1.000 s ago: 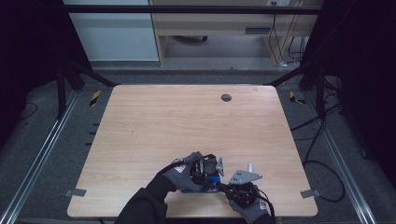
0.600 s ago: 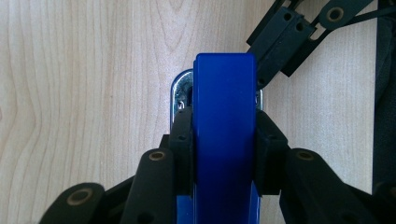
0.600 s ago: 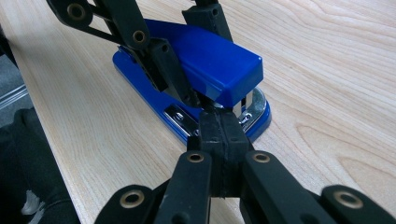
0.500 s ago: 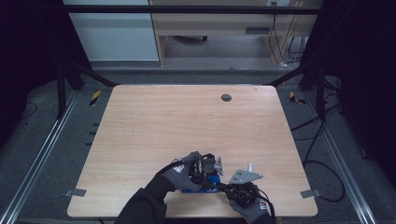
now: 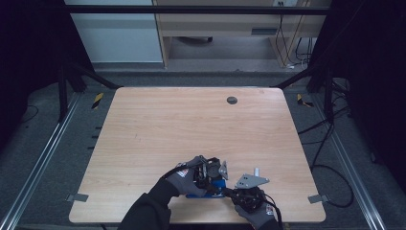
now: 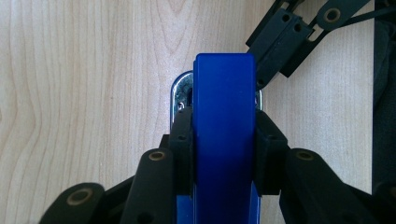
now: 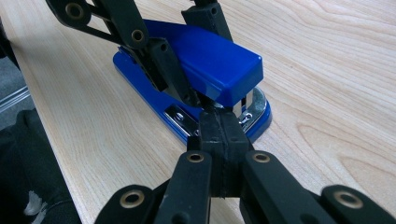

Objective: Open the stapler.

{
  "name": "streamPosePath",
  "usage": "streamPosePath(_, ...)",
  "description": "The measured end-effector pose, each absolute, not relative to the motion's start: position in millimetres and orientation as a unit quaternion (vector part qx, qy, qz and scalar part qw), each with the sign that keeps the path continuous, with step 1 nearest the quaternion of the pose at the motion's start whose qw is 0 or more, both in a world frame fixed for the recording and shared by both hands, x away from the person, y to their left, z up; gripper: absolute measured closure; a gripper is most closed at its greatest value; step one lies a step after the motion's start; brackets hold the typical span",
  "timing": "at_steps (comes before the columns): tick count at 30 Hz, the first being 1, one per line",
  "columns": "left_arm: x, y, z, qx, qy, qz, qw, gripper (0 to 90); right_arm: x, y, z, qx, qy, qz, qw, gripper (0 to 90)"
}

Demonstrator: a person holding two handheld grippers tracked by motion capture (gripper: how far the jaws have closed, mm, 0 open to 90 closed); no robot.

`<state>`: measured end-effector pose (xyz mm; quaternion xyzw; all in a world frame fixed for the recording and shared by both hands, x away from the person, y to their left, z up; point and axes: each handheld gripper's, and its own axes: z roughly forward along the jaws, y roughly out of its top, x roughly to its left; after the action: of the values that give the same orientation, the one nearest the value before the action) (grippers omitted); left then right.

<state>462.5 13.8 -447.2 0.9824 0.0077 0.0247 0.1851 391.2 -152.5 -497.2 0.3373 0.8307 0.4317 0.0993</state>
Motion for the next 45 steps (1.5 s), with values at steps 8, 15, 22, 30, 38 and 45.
streamPosePath(8, 462.2, 14.3, -447.3, 0.982, 0.008, 0.025, 0.188, 65.9, 391.3, -152.5, -497.3, 0.337, 0.831, 0.432, 0.099, 90.0)
streamPosePath(15, 463.3, 14.2, -446.8, 0.982, 0.007, 0.023, 0.188, 65.9, 392.1, -153.2, -497.8, 0.338, 0.829, 0.436, 0.094, 90.0)
streamPosePath(22, 463.2, 16.7, -447.3, 0.981, 0.007, 0.024, 0.193, 65.9, 391.7, -152.9, -497.7, 0.337, 0.830, 0.435, 0.097, 90.0)
streamPosePath(30, 463.1, 17.0, -447.0, 0.980, 0.005, 0.026, 0.198, 65.9, 391.9, -152.4, -497.8, 0.335, 0.830, 0.436, 0.097, 90.0)
streamPosePath(38, 463.2, 17.3, -446.9, 0.980, 0.009, 0.021, 0.200, 65.9, 392.0, -152.8, -497.9, 0.337, 0.829, 0.437, 0.095, 90.0)
streamPosePath(45, 462.2, 18.2, -447.7, 0.978, 0.011, 0.023, 0.207, 65.9, 392.2, -152.9, -497.9, 0.338, 0.829, 0.437, 0.093, 90.0)
